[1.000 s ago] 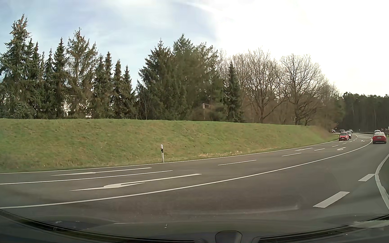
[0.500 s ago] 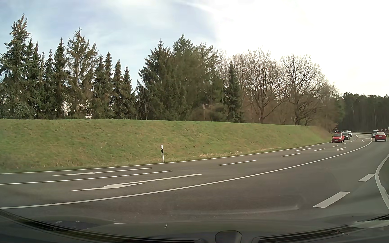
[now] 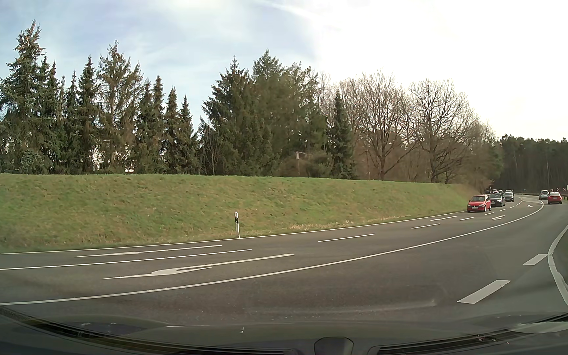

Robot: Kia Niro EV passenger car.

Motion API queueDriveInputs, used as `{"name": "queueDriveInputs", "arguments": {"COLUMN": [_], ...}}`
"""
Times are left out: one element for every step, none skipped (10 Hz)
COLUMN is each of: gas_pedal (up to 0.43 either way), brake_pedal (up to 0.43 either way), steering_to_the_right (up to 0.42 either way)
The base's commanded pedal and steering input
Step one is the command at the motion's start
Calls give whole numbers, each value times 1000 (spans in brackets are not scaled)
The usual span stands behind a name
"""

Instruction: Follow the waypoints while adhering to traffic rules and regulations

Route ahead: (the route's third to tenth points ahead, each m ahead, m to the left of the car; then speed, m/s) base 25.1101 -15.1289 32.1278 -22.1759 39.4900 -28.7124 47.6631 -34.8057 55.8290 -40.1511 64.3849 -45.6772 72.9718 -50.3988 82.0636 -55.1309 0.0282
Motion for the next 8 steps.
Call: {"name": "queueDriveInputs", "arguments": {"gas_pedal": [0,0,0,0,0,0,0,0], "brake_pedal": [323,323,323,323,311,287,256,262], "steering_to_the_right": [329,329,329,329,329,329,329,329]}}
